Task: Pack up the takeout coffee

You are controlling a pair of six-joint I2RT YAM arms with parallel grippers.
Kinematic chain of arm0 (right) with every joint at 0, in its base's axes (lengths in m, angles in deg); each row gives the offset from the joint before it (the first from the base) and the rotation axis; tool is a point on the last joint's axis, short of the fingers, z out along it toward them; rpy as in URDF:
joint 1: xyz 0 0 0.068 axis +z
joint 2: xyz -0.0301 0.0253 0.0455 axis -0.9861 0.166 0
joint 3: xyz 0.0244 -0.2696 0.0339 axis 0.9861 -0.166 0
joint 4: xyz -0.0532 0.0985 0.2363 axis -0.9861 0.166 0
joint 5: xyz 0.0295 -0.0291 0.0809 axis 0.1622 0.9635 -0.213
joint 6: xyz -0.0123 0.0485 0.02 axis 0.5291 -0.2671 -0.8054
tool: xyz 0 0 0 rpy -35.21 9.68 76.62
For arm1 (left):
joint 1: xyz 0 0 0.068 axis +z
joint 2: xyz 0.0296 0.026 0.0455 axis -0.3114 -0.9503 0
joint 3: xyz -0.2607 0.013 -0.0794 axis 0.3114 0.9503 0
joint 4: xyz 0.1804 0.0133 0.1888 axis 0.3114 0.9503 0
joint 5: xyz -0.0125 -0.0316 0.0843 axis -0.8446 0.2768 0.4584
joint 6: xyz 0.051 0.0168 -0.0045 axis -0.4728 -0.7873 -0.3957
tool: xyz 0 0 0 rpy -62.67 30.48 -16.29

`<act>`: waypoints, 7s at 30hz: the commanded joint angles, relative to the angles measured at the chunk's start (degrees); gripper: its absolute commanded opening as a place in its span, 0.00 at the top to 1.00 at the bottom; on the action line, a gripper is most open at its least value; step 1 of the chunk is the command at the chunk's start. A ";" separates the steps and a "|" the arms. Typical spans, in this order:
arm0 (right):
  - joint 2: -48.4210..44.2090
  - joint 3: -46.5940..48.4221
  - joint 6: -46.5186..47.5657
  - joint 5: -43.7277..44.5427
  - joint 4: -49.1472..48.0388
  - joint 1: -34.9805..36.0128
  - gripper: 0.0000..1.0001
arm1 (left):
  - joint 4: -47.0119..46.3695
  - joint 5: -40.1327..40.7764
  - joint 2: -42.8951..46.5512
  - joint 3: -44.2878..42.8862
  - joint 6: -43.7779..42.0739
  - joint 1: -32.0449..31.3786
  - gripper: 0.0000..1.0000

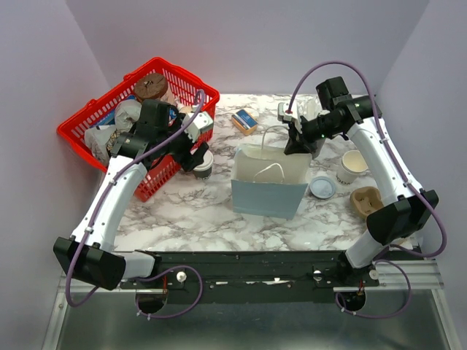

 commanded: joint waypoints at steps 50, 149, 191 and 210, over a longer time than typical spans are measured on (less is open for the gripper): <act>-8.88 -3.27 -8.04 2.06 0.02 0.08 0.99 | 19.31 19.03 -35.87 -25.40 -8.86 -4.34 0.02; -7.38 -3.88 -8.48 2.33 0.29 0.17 1.00 | 15.70 19.39 -38.94 -24.96 2.22 -7.33 0.02; -7.82 -4.23 -8.92 2.41 -0.06 0.17 0.99 | 16.49 21.14 -38.94 -25.49 4.50 -7.33 0.06; -8.08 -4.41 -10.15 3.21 -0.85 0.17 1.00 | 20.19 18.59 -35.34 -26.29 5.29 -7.50 0.09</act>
